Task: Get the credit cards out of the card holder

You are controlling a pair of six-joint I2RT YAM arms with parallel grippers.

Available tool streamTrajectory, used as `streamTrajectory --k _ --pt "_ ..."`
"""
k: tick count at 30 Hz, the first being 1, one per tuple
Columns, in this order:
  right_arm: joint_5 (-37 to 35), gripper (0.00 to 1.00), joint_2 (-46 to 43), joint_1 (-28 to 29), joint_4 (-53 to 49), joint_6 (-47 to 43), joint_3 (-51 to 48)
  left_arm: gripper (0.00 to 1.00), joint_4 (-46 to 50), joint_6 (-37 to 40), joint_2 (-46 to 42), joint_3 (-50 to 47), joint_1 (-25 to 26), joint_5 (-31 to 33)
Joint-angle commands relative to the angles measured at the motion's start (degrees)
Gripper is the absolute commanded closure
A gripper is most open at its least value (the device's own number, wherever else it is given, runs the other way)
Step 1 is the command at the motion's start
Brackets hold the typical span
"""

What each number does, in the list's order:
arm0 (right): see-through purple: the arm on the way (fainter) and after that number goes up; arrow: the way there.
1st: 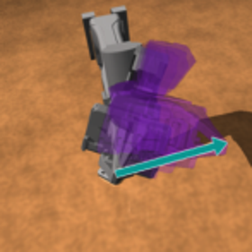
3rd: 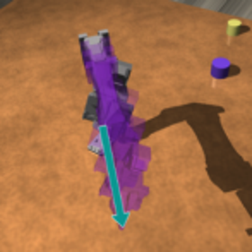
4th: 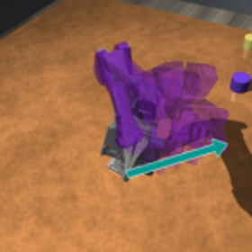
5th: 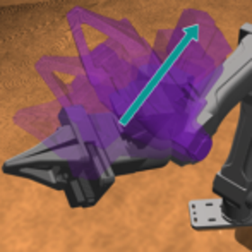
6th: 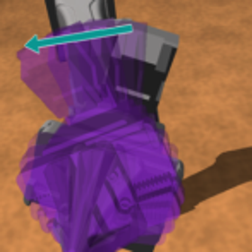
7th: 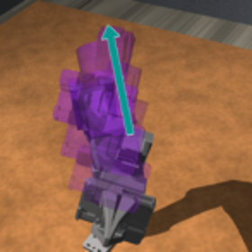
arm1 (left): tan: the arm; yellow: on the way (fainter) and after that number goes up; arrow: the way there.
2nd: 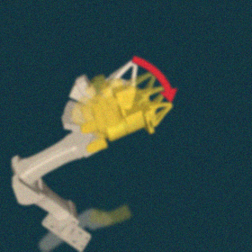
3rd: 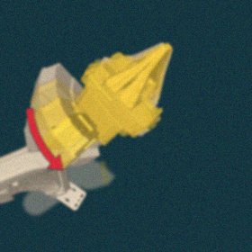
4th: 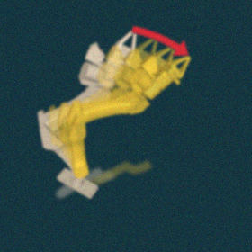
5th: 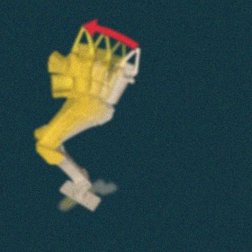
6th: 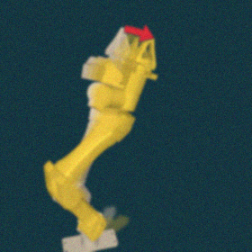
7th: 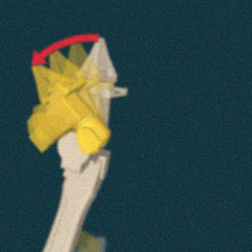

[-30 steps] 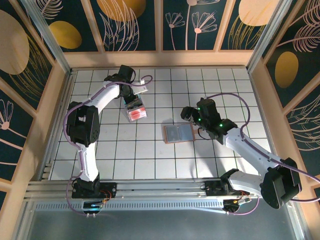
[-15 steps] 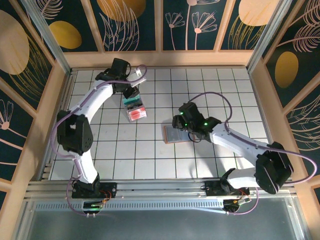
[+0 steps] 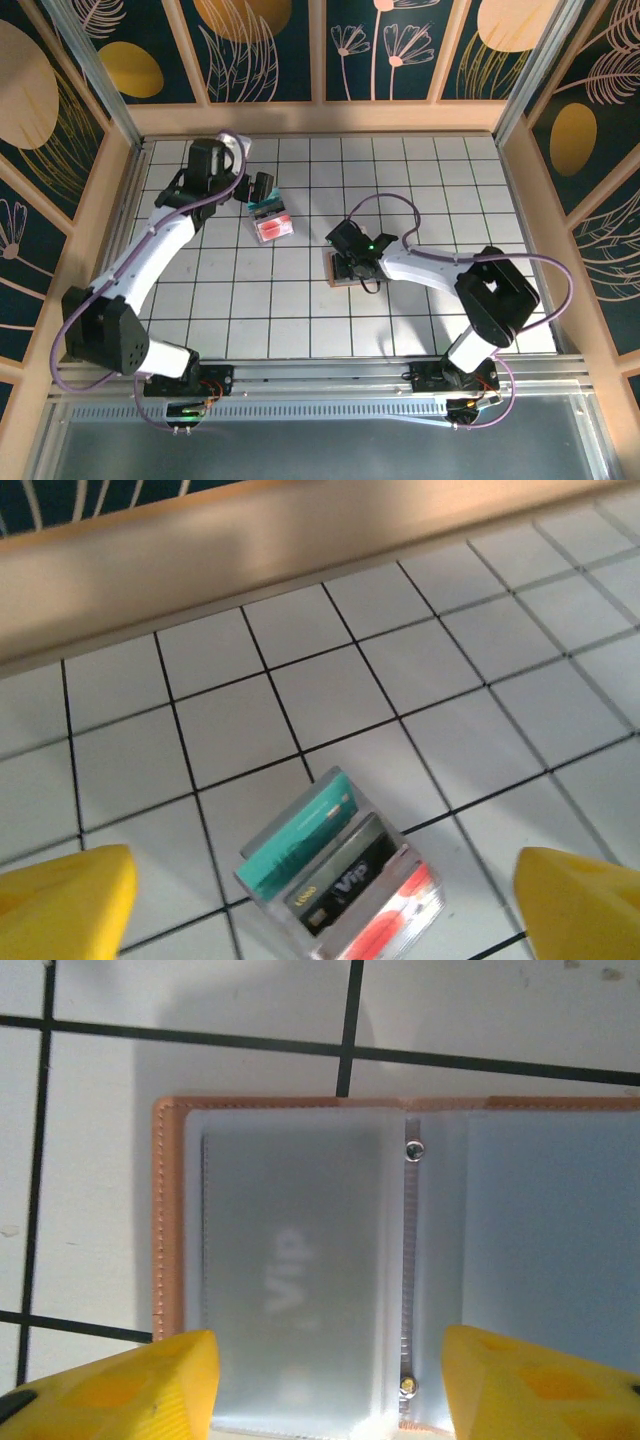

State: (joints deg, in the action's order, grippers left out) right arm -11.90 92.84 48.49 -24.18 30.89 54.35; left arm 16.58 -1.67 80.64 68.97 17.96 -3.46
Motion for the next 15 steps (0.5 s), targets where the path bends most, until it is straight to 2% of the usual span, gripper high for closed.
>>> streamTrajectory --k 1,6,15 --pt "0.64 0.36 1.33 0.33 0.82 -1.00 1.45 0.01 -10.07 -12.65 -5.67 -6.21 -0.39 1.09" --pt "2.11 0.34 2.49 0.27 2.19 -1.27 1.63 0.01 -17.98 -20.72 -11.38 -15.93 -0.38 0.25" --pt "3.71 0.33 4.94 0.28 3.57 -0.77 0.90 0.01 -21.89 -26.31 -14.41 -21.60 -0.37 2.57"
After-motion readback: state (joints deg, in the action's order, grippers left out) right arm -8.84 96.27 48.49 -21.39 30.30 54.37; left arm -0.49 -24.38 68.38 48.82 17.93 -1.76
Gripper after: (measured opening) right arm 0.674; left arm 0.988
